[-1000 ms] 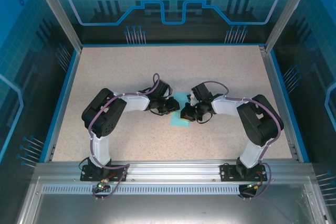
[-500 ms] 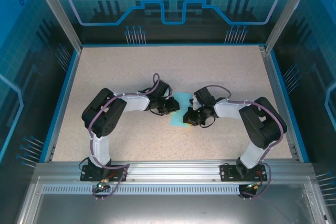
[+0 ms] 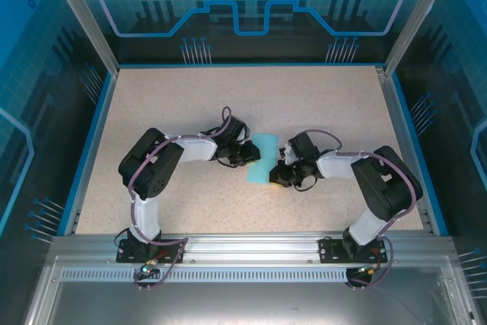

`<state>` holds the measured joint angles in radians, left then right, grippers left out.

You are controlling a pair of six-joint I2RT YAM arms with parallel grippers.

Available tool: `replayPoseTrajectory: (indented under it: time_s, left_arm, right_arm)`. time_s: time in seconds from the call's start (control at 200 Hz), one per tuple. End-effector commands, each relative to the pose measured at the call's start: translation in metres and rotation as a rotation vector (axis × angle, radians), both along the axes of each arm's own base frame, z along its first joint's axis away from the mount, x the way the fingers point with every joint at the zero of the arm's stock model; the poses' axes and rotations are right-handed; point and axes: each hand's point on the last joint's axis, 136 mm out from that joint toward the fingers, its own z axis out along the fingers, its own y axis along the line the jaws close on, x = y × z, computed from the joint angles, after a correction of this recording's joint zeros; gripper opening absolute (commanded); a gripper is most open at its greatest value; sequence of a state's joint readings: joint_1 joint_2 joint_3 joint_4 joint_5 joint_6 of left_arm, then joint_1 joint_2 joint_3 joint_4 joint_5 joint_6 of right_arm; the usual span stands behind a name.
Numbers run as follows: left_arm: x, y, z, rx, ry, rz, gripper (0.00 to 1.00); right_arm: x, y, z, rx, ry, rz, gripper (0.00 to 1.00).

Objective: Fold a paper plane with a square sheet of paper (pick it up from the middle)
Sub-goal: Fold the triangle a second time at the center of the table.

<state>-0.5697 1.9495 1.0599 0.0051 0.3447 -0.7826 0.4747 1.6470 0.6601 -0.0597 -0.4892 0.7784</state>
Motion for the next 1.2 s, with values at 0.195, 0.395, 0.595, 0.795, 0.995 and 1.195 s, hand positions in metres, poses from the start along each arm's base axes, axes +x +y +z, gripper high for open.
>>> replayPoseTrajectory:
  time_s: [0.195, 0.395, 0.595, 0.795, 0.995, 1.195]
  left_arm:
    - [-0.011, 0.013, -0.024, 0.081, 0.057, 0.002, 0.2]
    - [-0.01, 0.012, -0.022, 0.074, 0.055, 0.001, 0.2]
    - [-0.011, 0.011, -0.021, 0.072, 0.055, 0.001, 0.21]
    - [-0.008, 0.009, -0.014, 0.057, 0.045, -0.002, 0.21]
    - [-0.002, -0.001, 0.026, 0.018, -0.029, -0.061, 0.25]
    - [-0.009, -0.006, 0.051, -0.052, -0.029, -0.044, 0.12]
  right_arm:
    - [-0.017, -0.021, -0.018, -0.09, 0.095, -0.026, 0.07]
    - [0.008, -0.004, 0.021, -0.006, -0.01, -0.024, 0.08]
    - [0.015, 0.004, 0.012, 0.011, 0.009, -0.021, 0.08]
    - [0.003, -0.006, -0.016, -0.054, 0.074, -0.022, 0.07]
    - [-0.003, -0.012, -0.024, -0.08, 0.086, -0.038, 0.07]
    - [0.0, -0.011, -0.022, -0.075, 0.077, -0.058, 0.06]
